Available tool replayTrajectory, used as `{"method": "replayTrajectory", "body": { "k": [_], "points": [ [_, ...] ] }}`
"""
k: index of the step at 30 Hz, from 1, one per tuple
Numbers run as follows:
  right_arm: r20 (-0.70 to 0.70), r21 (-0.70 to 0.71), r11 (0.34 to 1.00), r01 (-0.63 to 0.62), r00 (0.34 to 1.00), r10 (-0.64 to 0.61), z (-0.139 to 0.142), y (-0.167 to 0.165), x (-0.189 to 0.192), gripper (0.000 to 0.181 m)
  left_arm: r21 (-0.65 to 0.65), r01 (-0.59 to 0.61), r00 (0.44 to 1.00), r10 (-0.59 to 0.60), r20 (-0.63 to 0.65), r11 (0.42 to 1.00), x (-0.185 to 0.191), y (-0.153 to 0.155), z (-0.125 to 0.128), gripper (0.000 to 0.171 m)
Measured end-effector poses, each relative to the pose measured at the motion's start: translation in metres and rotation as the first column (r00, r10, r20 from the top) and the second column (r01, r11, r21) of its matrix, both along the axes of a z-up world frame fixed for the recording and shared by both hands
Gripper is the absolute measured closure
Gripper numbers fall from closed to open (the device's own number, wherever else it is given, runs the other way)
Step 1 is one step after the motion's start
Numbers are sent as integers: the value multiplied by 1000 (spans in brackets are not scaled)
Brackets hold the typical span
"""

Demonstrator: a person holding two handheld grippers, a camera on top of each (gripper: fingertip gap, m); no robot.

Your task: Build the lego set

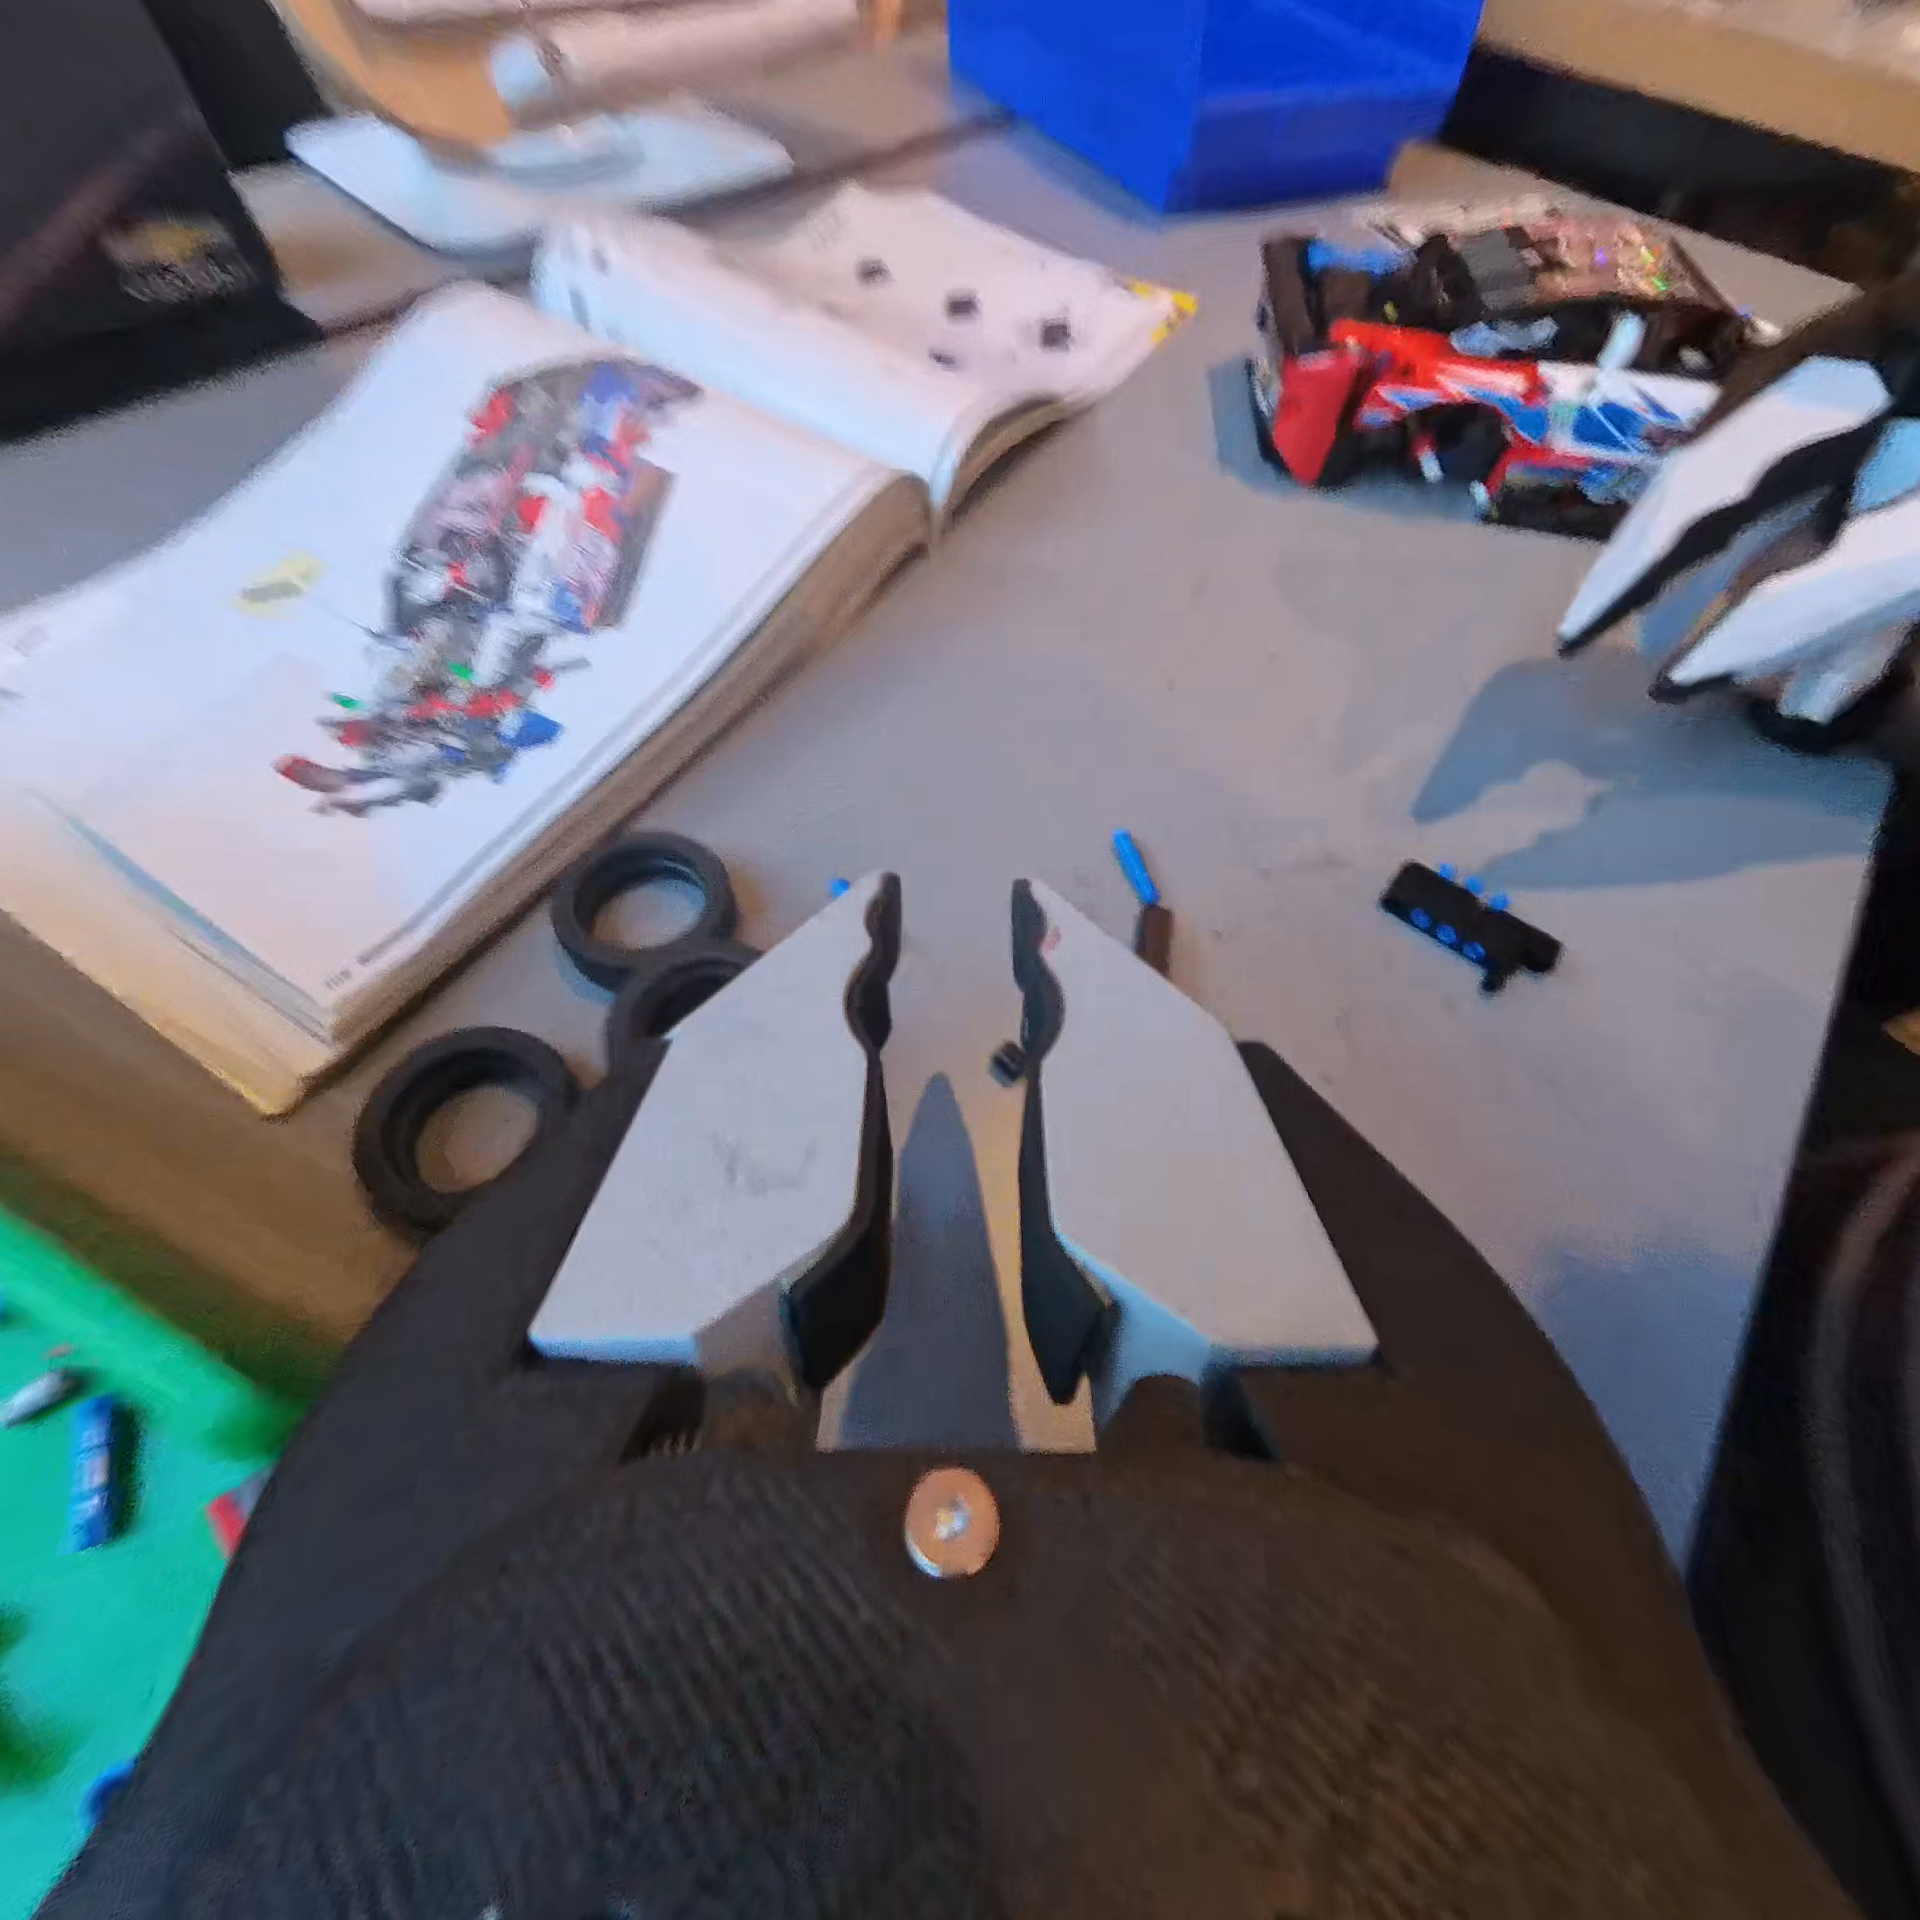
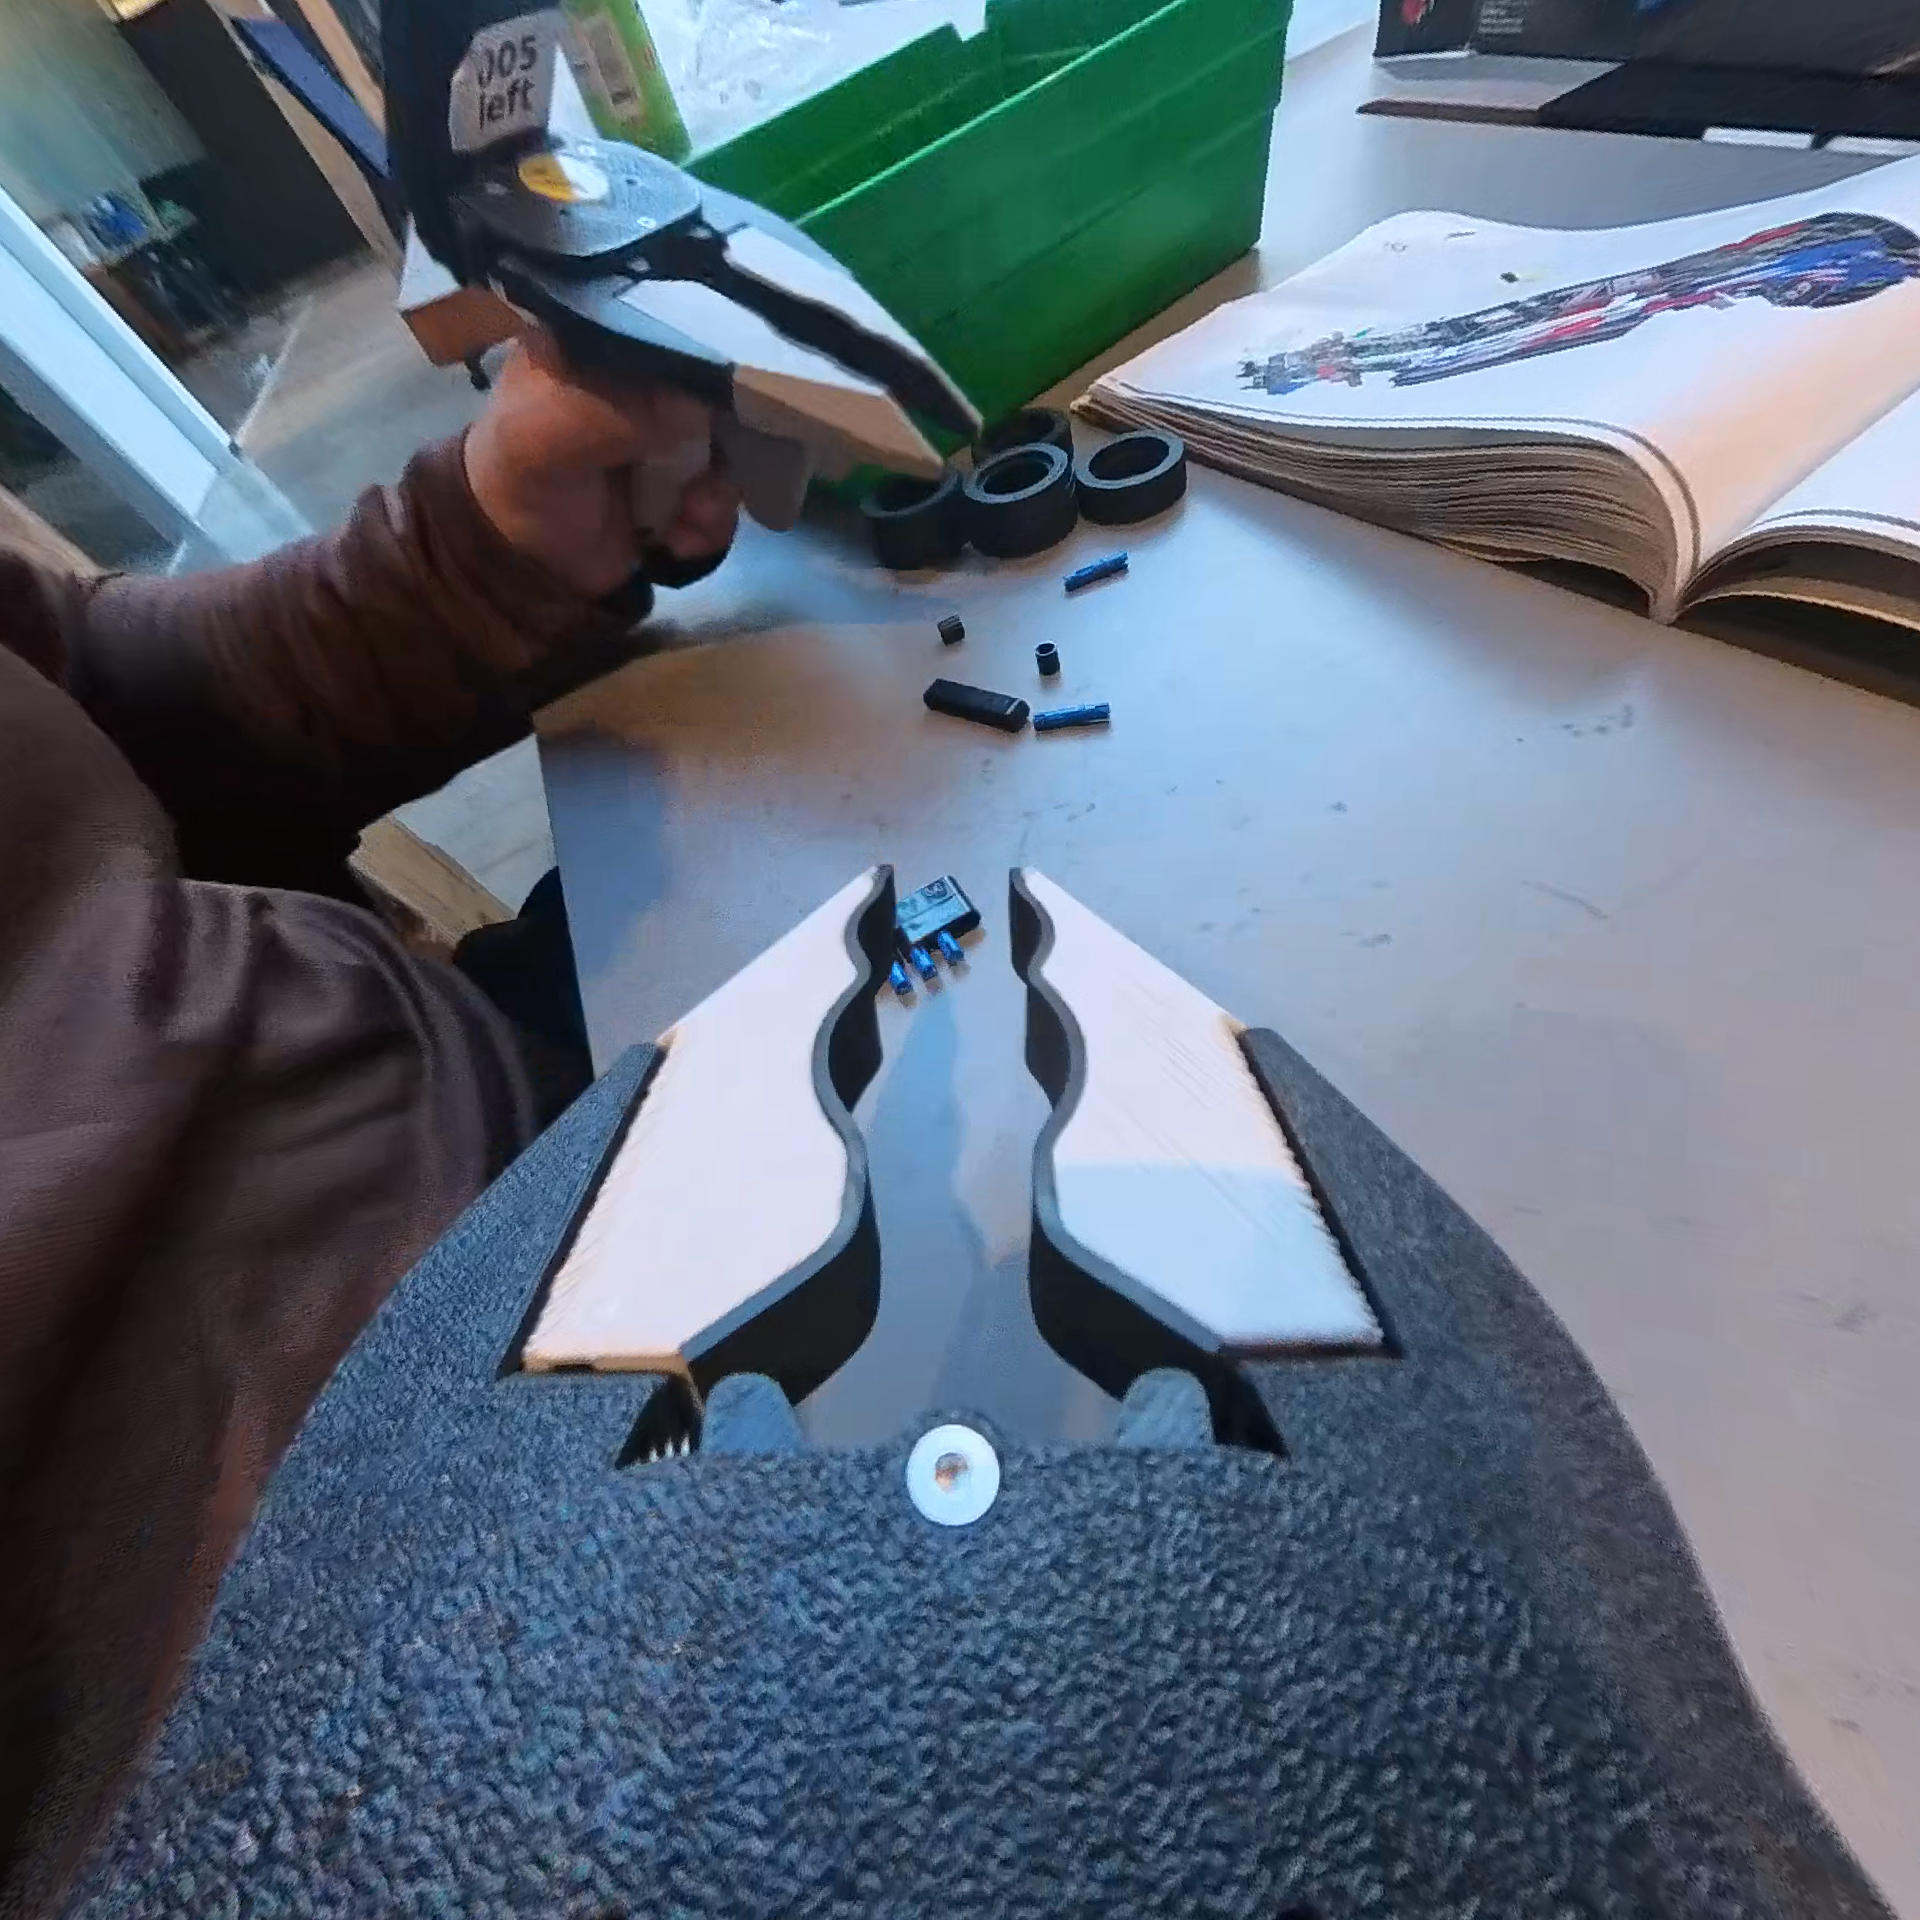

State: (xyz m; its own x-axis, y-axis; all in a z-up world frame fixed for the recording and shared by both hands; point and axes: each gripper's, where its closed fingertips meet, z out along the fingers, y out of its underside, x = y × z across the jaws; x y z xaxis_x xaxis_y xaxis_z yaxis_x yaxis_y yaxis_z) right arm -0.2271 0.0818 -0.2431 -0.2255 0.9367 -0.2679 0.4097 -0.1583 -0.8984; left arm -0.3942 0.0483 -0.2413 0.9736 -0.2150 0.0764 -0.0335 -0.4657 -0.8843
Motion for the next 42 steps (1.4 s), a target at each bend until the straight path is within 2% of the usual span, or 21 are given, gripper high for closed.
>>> {"method": "replayTrajectory", "body": {
  "k": [3, 5, 7, 13, 23, 33, 39, 42],
  "points": [
    [13, 28, 1000, 8, 1000, -8, -3, -1, -1, 160, -96, 101, 993, -94, 67, 990, 29, -1, -13, 153],
    [19, 45, 999, 13, 1000, -14, -4, -1, -1, 160, -115, 117, 993, -115, 18, 986, 41, 4, -17, 154],
    [23, 62, 998, 16, 1000, -18, -5, -1, -2, 160, -78, 95, 993, -99, -58, 992, 42, 7, -14, 157],
    [40, 82, 997, 10, 999, -13, -8, -3, -2, 160, 77, 33, 991, -23, -132, 996, 34, 9, -6, 157],
    [56, 25, 999, -20, 998, 19, -9, -5, -2, 160, 68, 81, 973, -64, -221, 994, 40, 15, -12, 160],
    [49, -34, 999, -26, 998, 27, -7, -3, -2, 161, 59, 88, 982, -77, -170, 994, 39, 18, -12, 161],
    [61, 1, 1000, -24, 998, 24, -9, -4, -3, 161, -41, 88, 982, -94, -162, 995, 39, 22, -27, 153],
    [67, 40, 999, -23, 998, 20, -11, -6, -3, 162, -33, 129, 982, -133, -137, 991, 49, 24, -23, 159]
  ]
}}
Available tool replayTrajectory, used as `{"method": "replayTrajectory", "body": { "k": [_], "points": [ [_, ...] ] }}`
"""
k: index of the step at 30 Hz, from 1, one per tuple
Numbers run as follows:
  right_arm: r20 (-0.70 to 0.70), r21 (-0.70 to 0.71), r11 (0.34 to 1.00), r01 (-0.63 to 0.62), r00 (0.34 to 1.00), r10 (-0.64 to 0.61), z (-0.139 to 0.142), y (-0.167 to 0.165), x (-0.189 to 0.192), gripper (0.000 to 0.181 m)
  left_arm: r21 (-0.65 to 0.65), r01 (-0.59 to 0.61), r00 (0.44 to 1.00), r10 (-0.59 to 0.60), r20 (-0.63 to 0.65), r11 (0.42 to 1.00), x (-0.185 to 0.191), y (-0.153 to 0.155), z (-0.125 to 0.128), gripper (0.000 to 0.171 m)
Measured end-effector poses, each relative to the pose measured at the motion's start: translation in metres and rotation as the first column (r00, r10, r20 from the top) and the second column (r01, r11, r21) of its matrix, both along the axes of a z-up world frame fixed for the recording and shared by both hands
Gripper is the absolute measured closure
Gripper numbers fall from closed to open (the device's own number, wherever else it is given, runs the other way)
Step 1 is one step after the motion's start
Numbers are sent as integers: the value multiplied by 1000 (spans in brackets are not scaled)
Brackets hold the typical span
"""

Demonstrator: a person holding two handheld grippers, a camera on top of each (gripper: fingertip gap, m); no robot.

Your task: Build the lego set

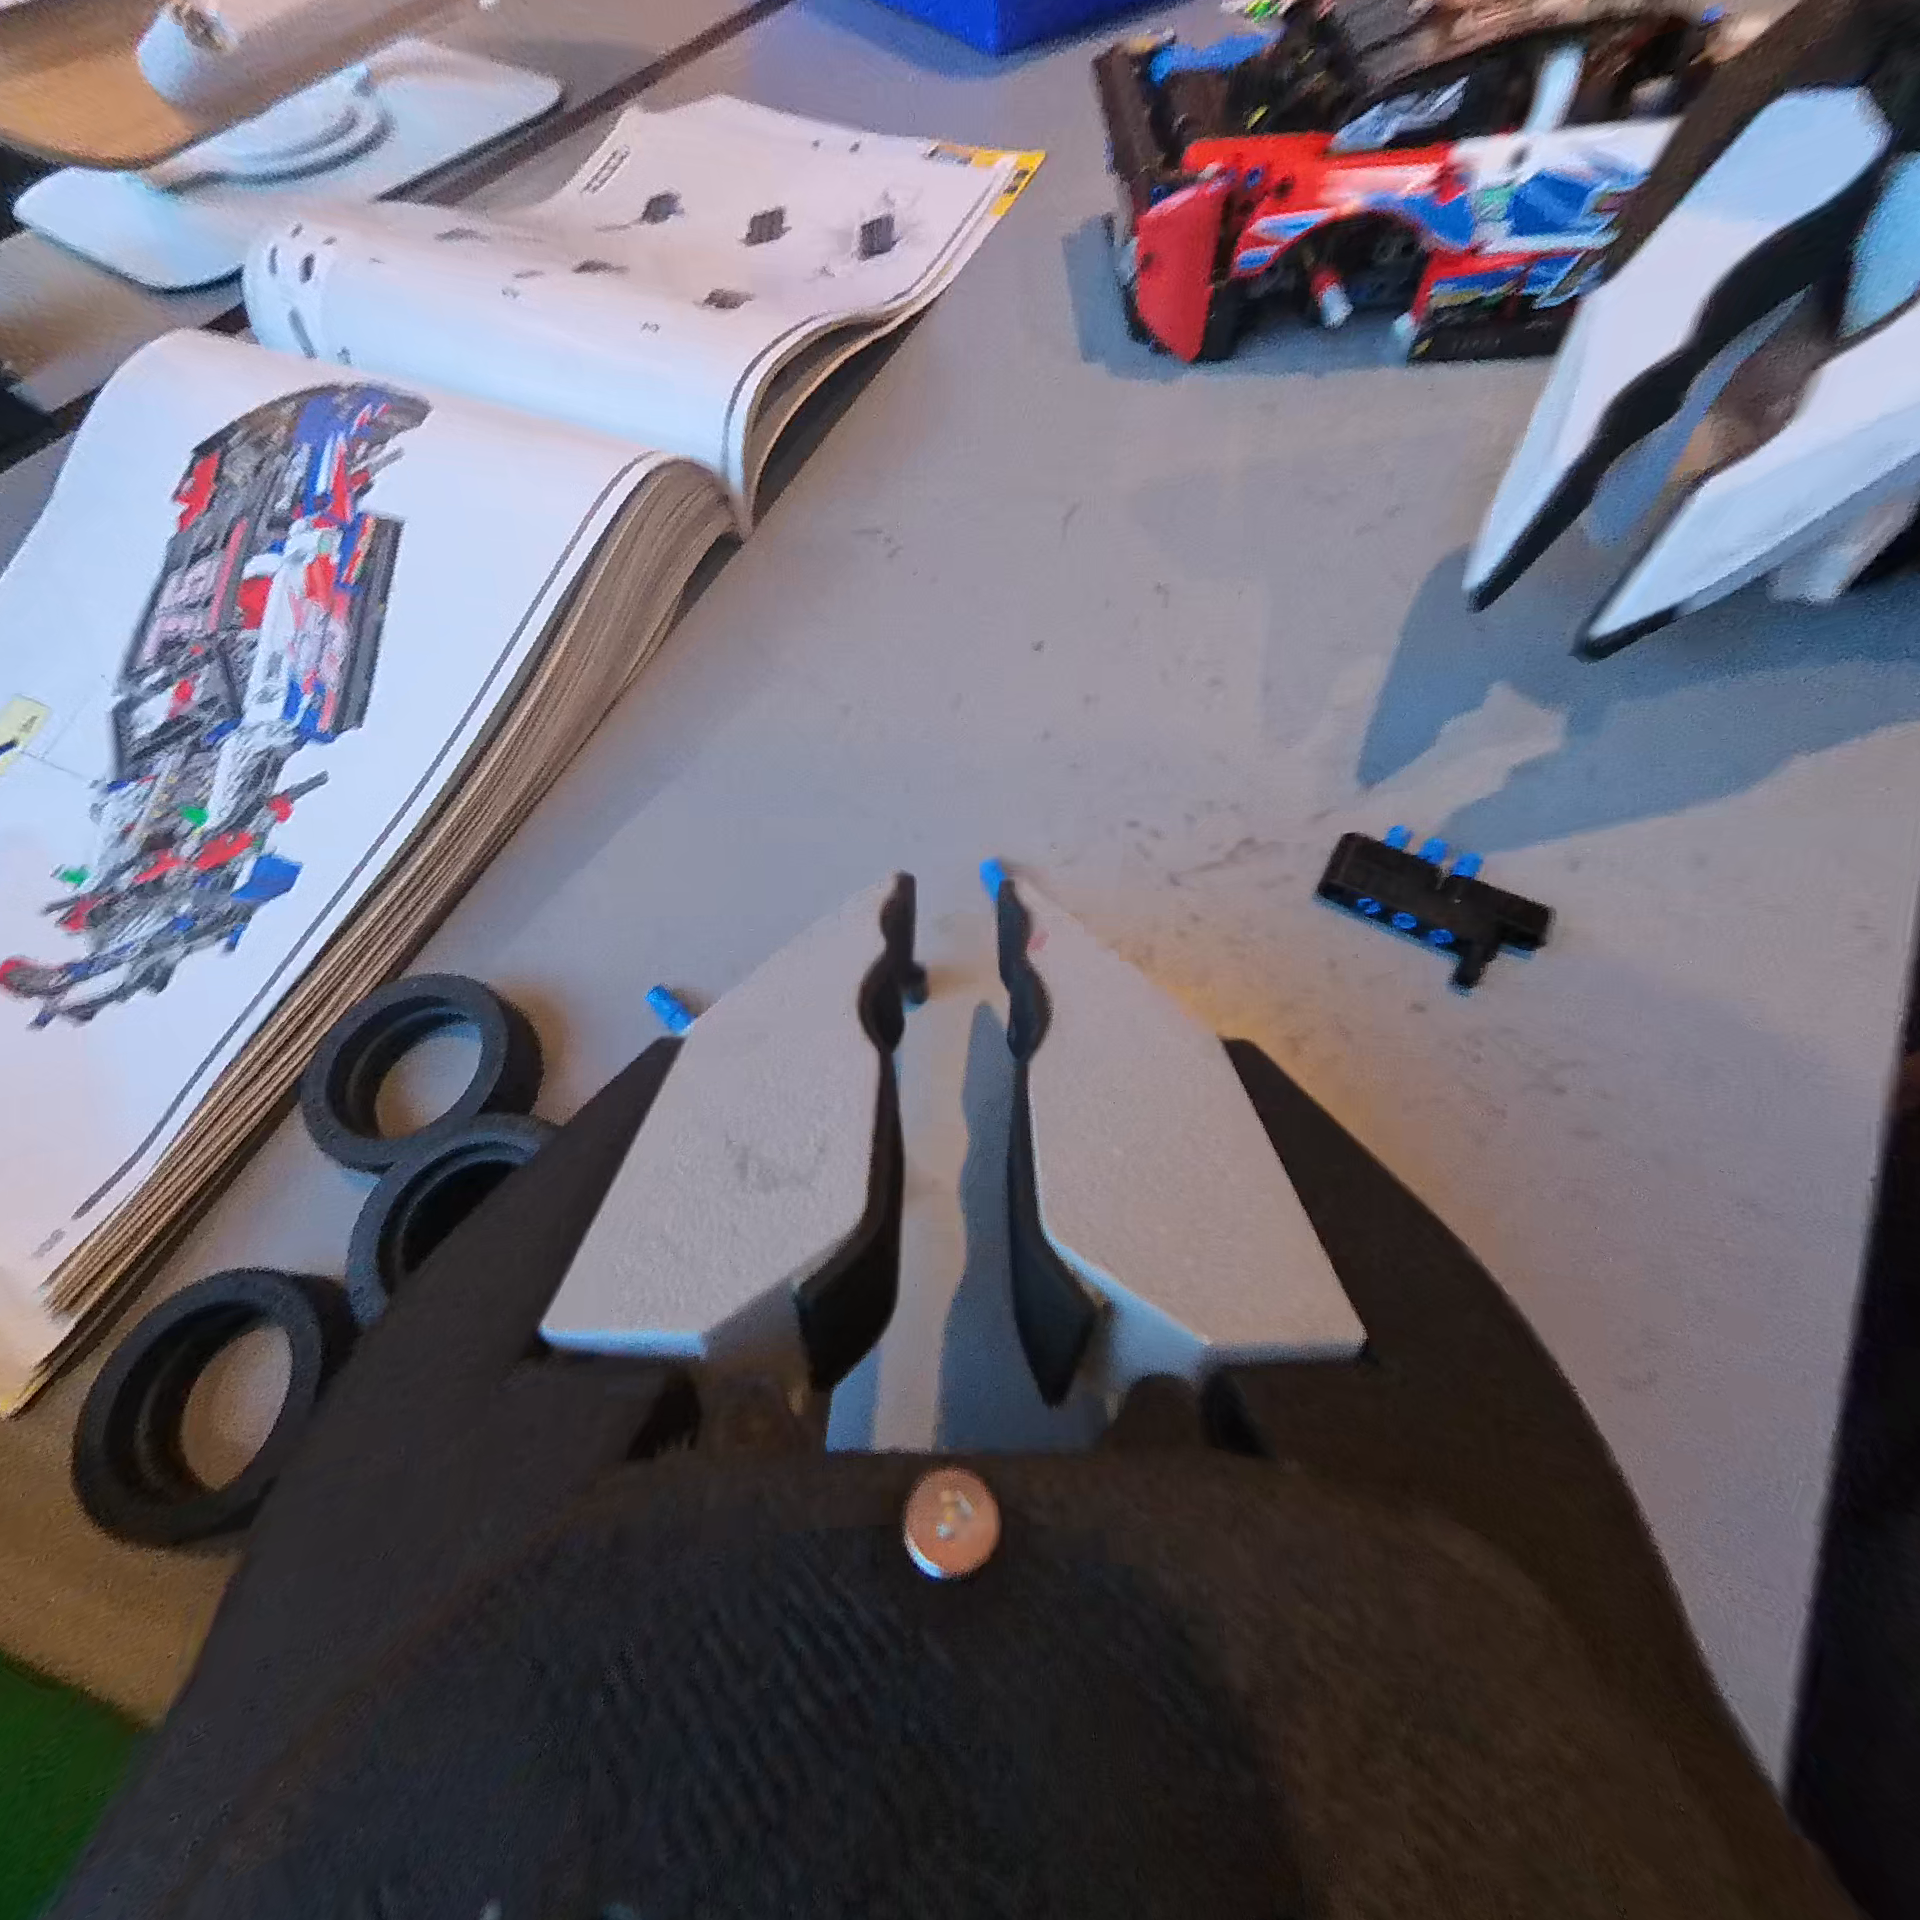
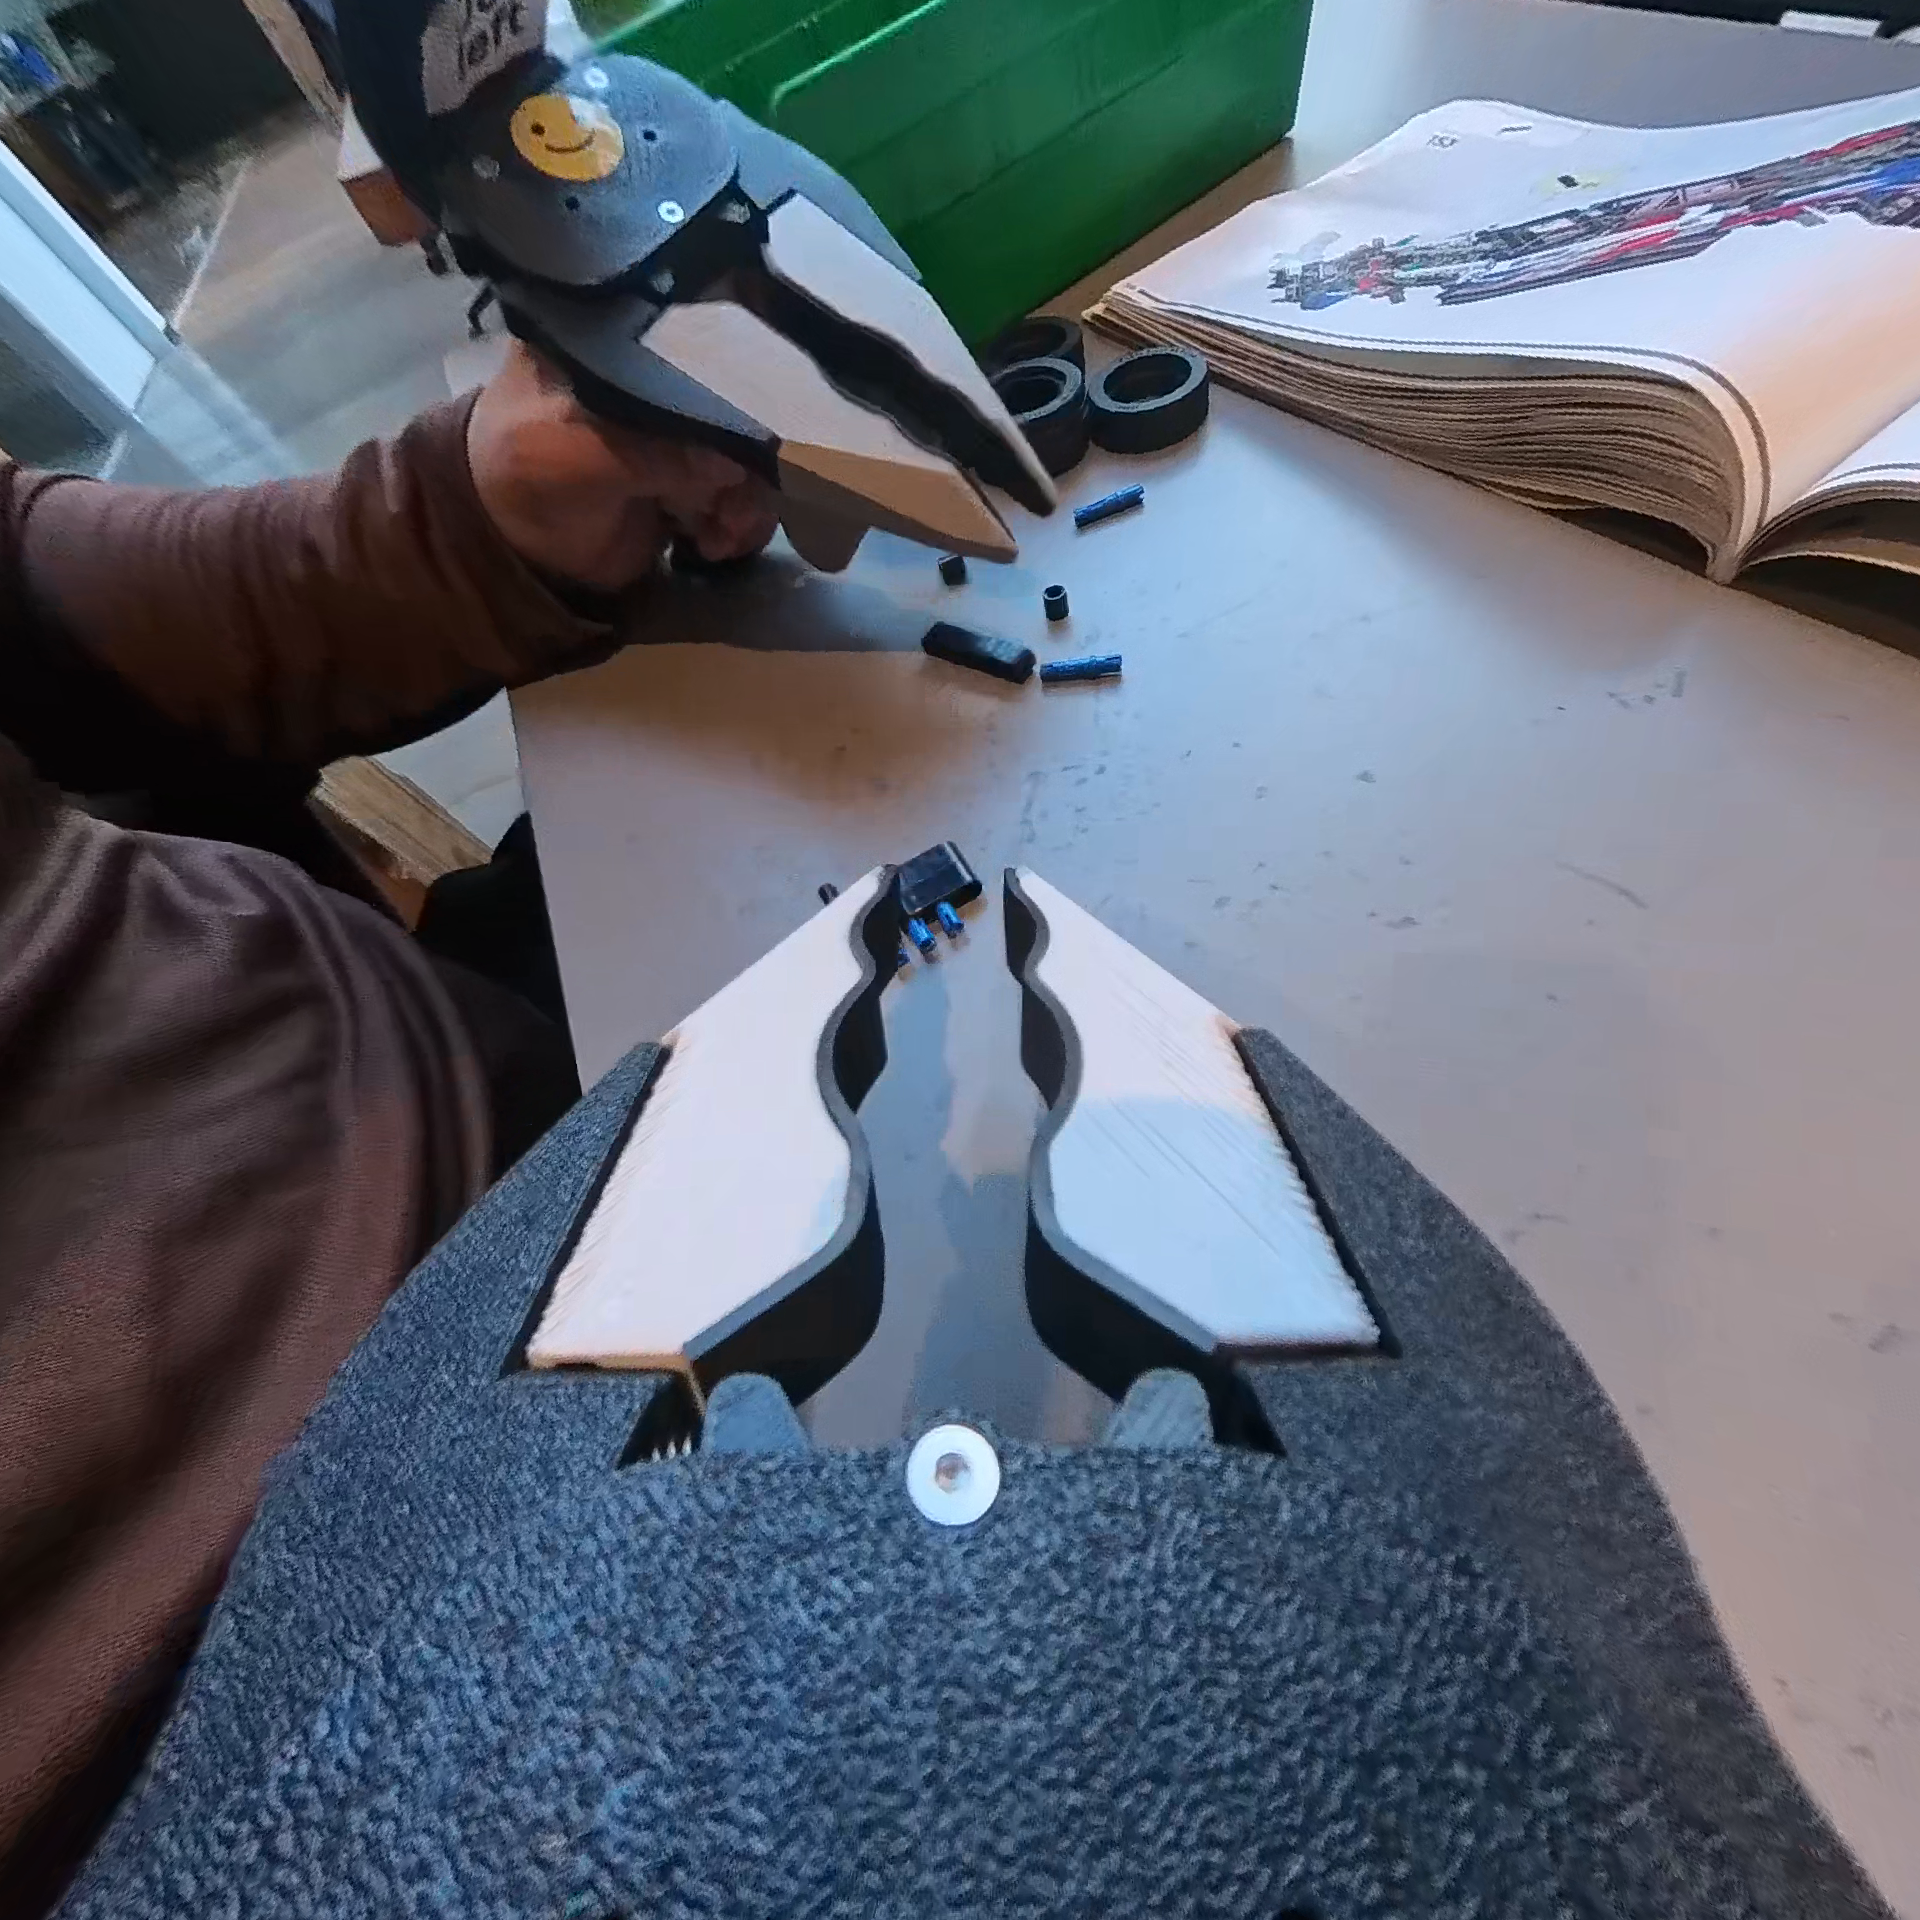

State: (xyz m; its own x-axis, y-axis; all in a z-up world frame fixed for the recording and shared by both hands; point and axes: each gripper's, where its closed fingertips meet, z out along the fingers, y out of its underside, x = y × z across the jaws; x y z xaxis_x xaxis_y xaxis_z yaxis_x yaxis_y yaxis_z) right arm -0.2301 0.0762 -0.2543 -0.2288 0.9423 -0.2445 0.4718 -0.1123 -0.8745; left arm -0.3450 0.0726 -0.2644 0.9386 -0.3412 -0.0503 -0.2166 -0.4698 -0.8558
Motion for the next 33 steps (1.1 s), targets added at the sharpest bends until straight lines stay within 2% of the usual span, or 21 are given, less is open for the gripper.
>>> {"method": "replayTrajectory", "body": {
  "k": [2, 5, 8, 10, 13, 17, 19, 21, 23, 25, 29, 33],
  "points": [
    [2, 30, 1000, 1, 1000, -1, -1, -1, 0, 162, -25, 48, 999, -48, 22, 999, 12, 0, 2, 167],
    [0, 68, 998, 2, 1000, -2, -2, -3, 0, 163, -209, 38, 999, -38, 3, 977, 14, 2, -18, 159],
    [-1, 93, 996, 5, 1000, -5, -2, -3, 0, 164, -297, 24, 1000, -25, 0, 955, 20, 8, -28, 158],
    [-4, 103, 995, 7, 1000, -7, -2, -3, 1, 164, -357, -11, 999, -6, -47, 934, 18, 8, -36, 159],
    [-7, 112, 994, 11, 1000, -10, -2, -3, 2, 165, -379, -43, 996, 11, -87, 924, 15, 11, -37, 170],
    [-25, 96, 995, 40, 999, -37, 1, 2, 2, 165, -396, -14, 992, -38, -122, 918, 20, 13, -36, 170],
    [-45, 73, 996, 58, 997, -55, 5, 5, 2, 161, -316, 104, 980, -151, -128, 943, 42, 12, -21, 170],
    [-68, 36, 998, 53, 996, -50, 10, 5, 4, 153, -188, 250, 934, -288, -213, 950, 69, 6, -1, 170],
    [-99, -8, 1000, 22, 995, -23, 16, -1, 5, 153, -88, 264, 885, -278, -374, 960, 73, 6, 11, 170],
    [-111, -38, 999, -2, 994, -2, 19, -5, 5, 152, -58, 320, 842, -312, -439, 946, 83, 1, 13, 170],
    [-79, -9, 1000, -10, 997, 9, 14, -11, 4, 135, -2, 333, 850, -302, -431, 943, 94, -4, 9, 170],
    [-51, 56, 998, 0, 999, 3, 8, -13, 3, 134, 92, 308, 867, -240, -437, 947, 92, -5, 9, 170]
  ]
}}
